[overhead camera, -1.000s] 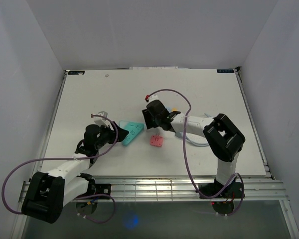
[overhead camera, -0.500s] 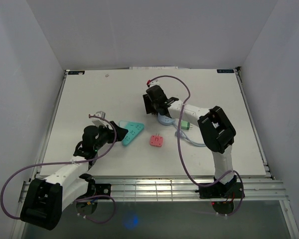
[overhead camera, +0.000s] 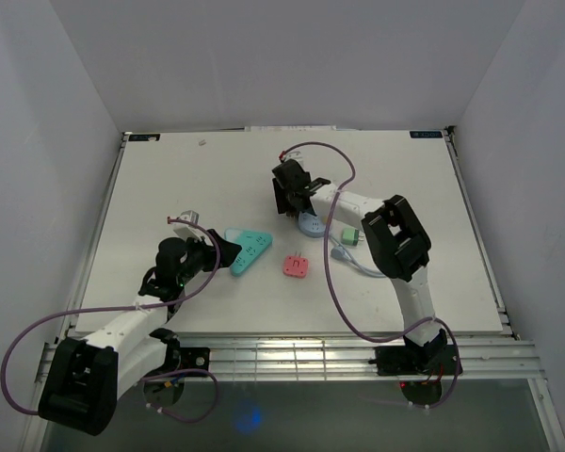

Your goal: Insert the plug

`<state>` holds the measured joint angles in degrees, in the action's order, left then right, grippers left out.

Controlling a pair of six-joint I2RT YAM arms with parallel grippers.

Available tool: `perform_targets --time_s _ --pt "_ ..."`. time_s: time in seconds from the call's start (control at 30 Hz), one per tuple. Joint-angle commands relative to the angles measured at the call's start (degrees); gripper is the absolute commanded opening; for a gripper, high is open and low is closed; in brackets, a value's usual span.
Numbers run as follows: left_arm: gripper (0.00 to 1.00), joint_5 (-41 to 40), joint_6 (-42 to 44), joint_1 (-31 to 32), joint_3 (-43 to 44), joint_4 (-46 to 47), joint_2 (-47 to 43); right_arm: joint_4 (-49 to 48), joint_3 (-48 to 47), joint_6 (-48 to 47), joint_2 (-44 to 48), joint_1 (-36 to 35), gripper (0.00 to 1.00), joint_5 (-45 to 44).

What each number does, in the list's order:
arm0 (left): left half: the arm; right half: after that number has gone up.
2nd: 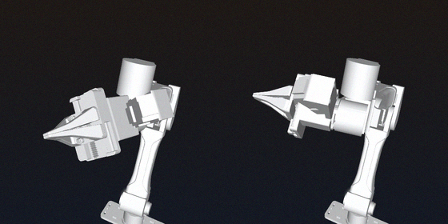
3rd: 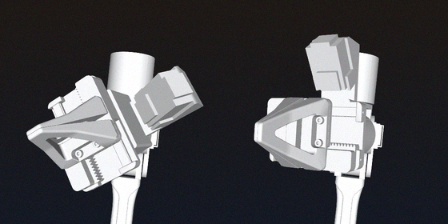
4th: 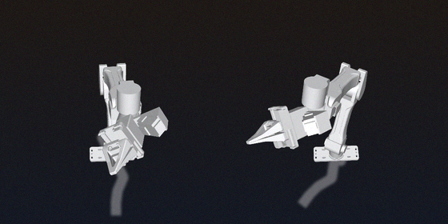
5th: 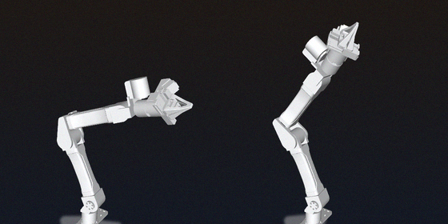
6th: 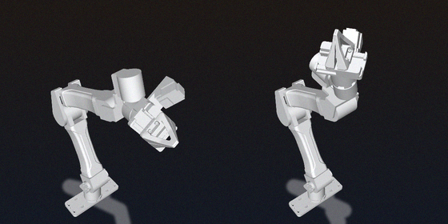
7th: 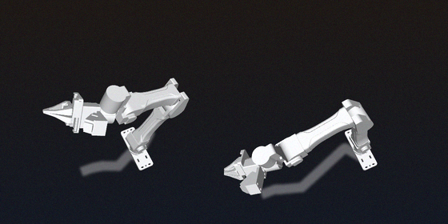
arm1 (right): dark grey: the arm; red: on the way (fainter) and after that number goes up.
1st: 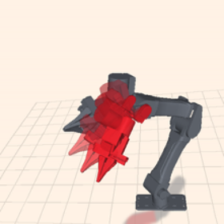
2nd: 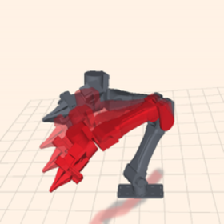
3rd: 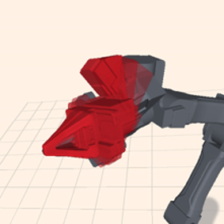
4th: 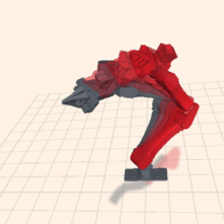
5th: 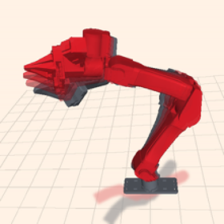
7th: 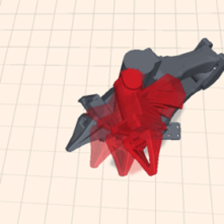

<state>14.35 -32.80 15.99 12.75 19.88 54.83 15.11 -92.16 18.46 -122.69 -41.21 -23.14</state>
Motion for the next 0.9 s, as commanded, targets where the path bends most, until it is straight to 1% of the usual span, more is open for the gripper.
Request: perform_targets --time_s 0.0,0.17,0.37,0.47,0.5,0.53,0.6,0.67,0.7,0.77,0.8,0.83,0.87 --pt "0.80 -0.4 0.3 0.3 -0.4 -0.1 -1.4 1.3 -2.3 1.0 -1.6 0.2 0.64 1.1" --pt "0.80 -0.4 0.5 0.3 -0.4 -0.1 -1.5 1.4 -2.5 0.7 -2.6 0.2 0.63 2.9" --pt "0.80 -0.5 0.5 0.3 -0.4 -0.1 -1.2 1.1 -1.7 0.1 -2.1 0.0 0.56 4.2" --pt "0.80 -0.5 0.5 0.3 -0.5 -0.1 -1.3 0.2 -1.1 -2.3 -1.4 -0.2 0.47 4.5" --pt "0.80 -0.5 0.5 0.3 -0.4 -0.1 -1.3 -0.2 -1.0 -4.0 -1.2 -0.2 0.42 4.7" --pt "0.80 -0.5 0.5 0.3 -0.4 -0.1 -1.3 -0.4 -0.7 -4.8 -0.6 -0.4 0.41 4.7" --pt "0.80 -0.4 0.5 0.3 -0.4 -0.1 -1.7 -2.7 2.1 -6.1 0.9 -0.7 0.40 4.4" --pt "0.80 -0.1 0.5 0.3 -0.6 -0.1 -2.4 -6.4 6.3 -8.2 5.1 -1.2 0.40 5.1" --pt "0.81 0.1 0.5 0.3 -0.7 -0.1 -3.0 -11.2 11.4 -8.8 6.7 -1.2 0.40 5.6" --pt "0.81 0.7 0.4 0.3 -0.7 -0.1 -3.5 -16.7 16.8 -10.4 12.5 -1.7 0.40 7.9" --pt "0.81 0.9 0.3 0.3 -0.8 -0.1 -3.8 -18.9 21.6 -10.6 14.2 -1.8 0.39 8.9" --pt "0.82 1.1 0.3 0.3 -0.7 -0.1 -4.4 -22.5 23.9 -10.8 17.8 -2.0 0.38 11.2" --pt "0.82 1.5 0.2 0.3 -0.7 -0.1 -4.7 -24.1 26.0 -10.8 19.7 -2.3 0.38 12.3"
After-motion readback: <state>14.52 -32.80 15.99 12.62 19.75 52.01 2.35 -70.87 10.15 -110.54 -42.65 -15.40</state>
